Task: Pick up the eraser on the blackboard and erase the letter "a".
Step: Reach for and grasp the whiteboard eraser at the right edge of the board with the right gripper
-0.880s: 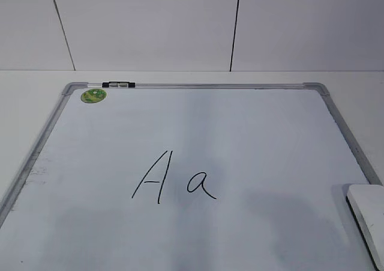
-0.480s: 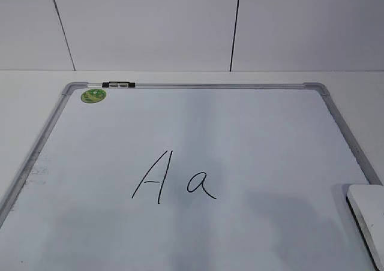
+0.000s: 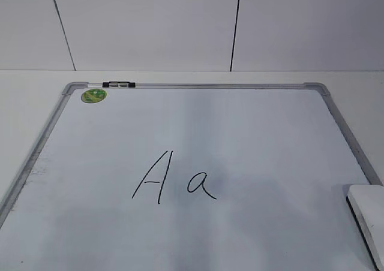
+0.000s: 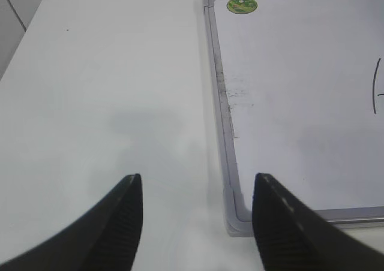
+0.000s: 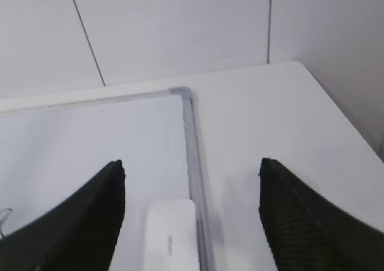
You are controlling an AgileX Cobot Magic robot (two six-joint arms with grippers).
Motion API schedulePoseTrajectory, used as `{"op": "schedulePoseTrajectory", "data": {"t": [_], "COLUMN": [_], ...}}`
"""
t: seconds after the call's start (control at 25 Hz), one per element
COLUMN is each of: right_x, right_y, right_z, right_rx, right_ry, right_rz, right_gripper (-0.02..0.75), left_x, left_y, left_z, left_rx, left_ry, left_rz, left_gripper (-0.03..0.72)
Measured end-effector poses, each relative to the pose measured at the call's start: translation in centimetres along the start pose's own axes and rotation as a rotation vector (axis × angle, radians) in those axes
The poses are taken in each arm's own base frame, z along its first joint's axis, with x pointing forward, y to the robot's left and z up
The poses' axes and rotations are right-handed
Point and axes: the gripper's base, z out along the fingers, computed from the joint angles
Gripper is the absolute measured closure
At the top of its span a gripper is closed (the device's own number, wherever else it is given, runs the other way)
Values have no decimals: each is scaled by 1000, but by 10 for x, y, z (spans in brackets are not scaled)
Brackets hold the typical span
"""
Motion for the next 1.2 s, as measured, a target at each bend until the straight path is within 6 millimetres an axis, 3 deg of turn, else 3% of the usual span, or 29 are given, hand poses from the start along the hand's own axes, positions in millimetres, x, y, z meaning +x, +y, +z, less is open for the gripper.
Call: {"op": "schedulePoseTrajectory", "data": {"t": [0.28, 0.6, 1.2], "right_x": [-22, -25, -45], "right_y": [7, 10, 24], "right_z": [22, 46, 89], "right_rx": [-67, -97, -188], "right_ry": [-58, 16, 381], "right_rz": [40, -71, -99], "right_gripper": [178, 178, 178], "left_x": [0, 0, 0], "left_y": [0, 0, 0], "left_z": [0, 0, 0], "left_rx": [0, 0, 0], "left_ry": [0, 0, 0], "left_rz": [0, 0, 0], "left_gripper": [255, 255, 255]}}
